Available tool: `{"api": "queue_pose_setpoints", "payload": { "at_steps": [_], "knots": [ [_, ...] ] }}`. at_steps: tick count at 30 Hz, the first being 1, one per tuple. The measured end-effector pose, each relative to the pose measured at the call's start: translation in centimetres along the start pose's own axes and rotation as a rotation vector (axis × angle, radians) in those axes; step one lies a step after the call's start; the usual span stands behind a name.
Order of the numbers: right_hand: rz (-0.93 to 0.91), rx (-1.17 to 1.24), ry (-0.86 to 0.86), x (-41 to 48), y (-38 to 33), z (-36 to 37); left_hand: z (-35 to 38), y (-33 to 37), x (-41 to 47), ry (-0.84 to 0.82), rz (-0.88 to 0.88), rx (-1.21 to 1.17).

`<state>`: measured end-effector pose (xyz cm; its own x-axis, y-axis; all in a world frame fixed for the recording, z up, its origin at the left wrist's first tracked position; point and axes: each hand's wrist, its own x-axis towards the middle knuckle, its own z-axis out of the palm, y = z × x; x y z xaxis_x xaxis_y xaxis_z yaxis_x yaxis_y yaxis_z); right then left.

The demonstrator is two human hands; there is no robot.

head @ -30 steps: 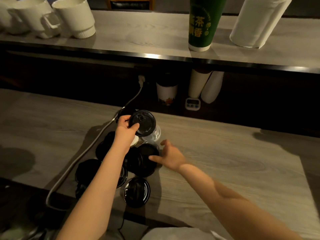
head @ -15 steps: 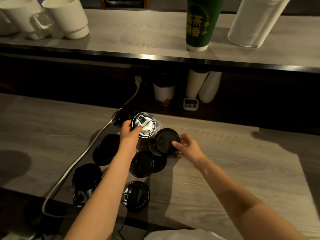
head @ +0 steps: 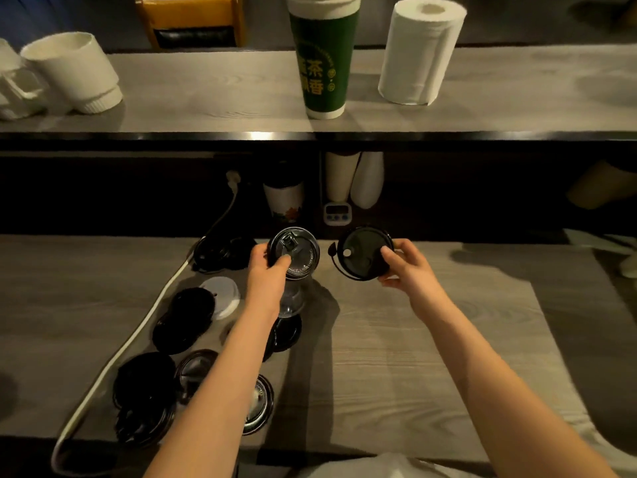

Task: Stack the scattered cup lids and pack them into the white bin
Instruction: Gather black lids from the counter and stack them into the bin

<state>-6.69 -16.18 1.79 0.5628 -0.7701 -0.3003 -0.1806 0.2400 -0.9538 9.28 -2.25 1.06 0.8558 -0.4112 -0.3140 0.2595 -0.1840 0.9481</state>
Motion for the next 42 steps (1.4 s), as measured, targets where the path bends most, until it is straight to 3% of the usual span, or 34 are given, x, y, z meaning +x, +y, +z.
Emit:
{"api": "queue_pose_setpoints", "payload": {
  "at_steps": [6, 16, 25, 33, 35, 38, 42],
  "knots": [
    [-0.105, -0.039, 0.171, -2.1, -1.3, -7.4, 6.5, 1.3, -3.4, -0.201, 0.102, 0.044],
    [-0.202, -0.033, 0.417, -5.6, -1.6, -26.9, 21.9, 1.0, -12.7, -0.391, 0.225, 0.146],
    [-0.308, -0.157, 0.425, -7.9, -2.7, -43.0, 36.1, 0.9, -20.7, -0.475, 0.34, 0.262],
    [-0.329, -0.221, 0.456, -8.0, -3.3, -55.9, 44.7, -0.1, -25.7, -0.495, 0.329, 0.204],
    [-0.306, -0.33, 0.462, -8.3, -3.4, -58.6, 46.5, -0.2, -26.8, -0.517, 0.332, 0.204],
    [-0.207, -0.564, 0.337, -9.2, -3.3, -61.3, 48.6, -0.3, -28.2, -0.557, 0.345, 0.203],
    [-0.11, -1.017, 0.213, -10.1, -2.3, -63.5, 50.2, -0.5, -29.5, -0.603, 0.343, 0.194]
  ]
}}
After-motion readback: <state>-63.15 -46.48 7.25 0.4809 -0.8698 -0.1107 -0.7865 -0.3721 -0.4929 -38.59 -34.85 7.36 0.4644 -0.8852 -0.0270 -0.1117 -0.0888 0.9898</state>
